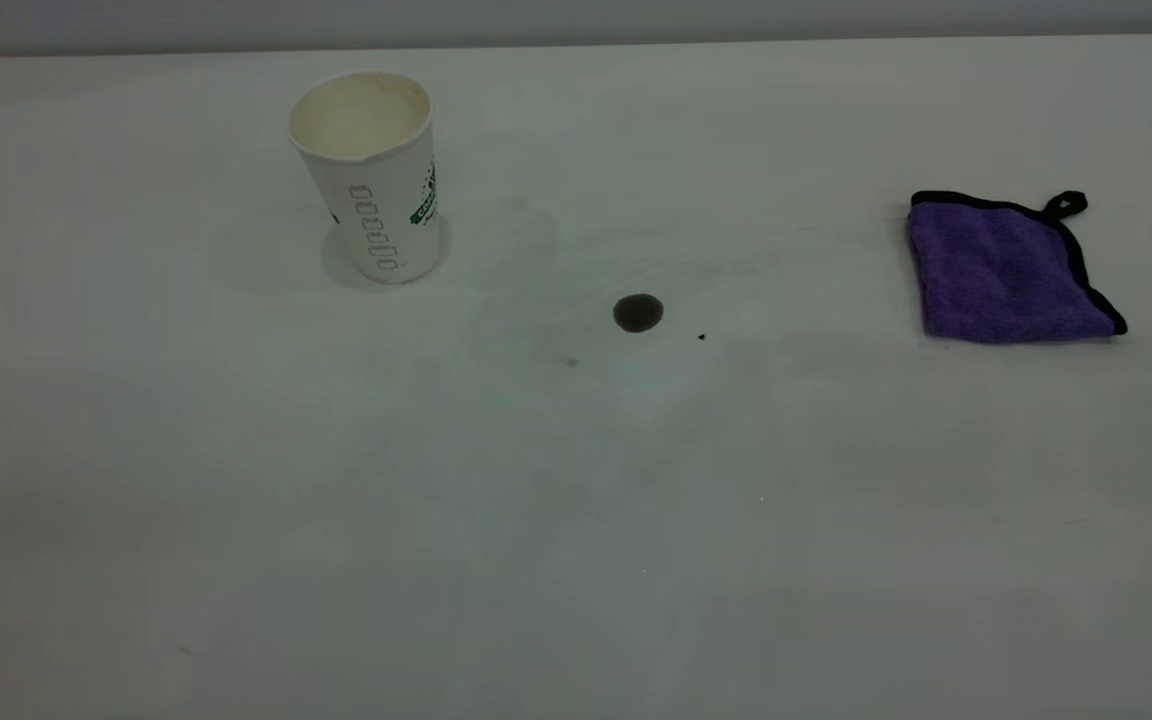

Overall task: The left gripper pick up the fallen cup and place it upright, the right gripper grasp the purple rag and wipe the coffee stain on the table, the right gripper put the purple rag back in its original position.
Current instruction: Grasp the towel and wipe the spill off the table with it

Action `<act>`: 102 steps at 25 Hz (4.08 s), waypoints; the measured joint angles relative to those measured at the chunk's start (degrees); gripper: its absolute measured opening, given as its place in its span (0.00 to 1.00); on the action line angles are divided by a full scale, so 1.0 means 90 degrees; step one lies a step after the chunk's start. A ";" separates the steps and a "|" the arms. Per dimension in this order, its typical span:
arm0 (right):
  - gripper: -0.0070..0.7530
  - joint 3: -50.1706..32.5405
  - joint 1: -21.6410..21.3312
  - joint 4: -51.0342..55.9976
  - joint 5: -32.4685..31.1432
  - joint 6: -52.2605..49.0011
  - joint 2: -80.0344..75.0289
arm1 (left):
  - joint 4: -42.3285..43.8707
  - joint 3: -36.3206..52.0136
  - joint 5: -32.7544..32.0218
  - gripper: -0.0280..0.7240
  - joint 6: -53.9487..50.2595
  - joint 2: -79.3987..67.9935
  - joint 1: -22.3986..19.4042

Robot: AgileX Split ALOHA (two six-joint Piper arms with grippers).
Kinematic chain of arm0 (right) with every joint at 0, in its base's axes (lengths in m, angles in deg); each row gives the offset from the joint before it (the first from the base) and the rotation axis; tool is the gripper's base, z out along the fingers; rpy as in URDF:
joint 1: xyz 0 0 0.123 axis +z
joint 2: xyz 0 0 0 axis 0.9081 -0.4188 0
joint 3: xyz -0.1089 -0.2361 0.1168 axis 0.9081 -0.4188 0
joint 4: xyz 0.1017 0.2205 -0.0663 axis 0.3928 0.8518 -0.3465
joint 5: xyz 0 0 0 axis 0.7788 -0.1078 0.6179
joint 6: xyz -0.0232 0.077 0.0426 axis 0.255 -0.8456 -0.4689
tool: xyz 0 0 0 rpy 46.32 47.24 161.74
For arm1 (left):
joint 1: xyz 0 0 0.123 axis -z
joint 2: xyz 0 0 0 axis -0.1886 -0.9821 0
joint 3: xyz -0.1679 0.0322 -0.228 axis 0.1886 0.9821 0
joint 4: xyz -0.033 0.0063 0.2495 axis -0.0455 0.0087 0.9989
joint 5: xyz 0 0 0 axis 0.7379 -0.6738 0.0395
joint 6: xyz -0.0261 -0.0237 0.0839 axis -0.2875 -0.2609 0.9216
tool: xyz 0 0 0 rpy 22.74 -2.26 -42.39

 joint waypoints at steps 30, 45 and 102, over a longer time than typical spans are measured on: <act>0.95 0.4276 0.0336 -0.0107 0.4463 0.0470 -1.3655 | 0.0000 0.0000 -0.0013 0.38 0.0000 0.0000 0.0000; 0.90 0.5495 0.0562 -0.0073 0.4298 0.0868 -1.5088 | 0.0000 0.0000 -0.0013 0.38 -0.0005 0.0000 0.0000; 0.09 0.7783 0.1889 -0.0839 0.2268 -0.1333 -1.6217 | 0.0000 0.0000 -0.0019 0.38 -0.0005 0.0000 0.0000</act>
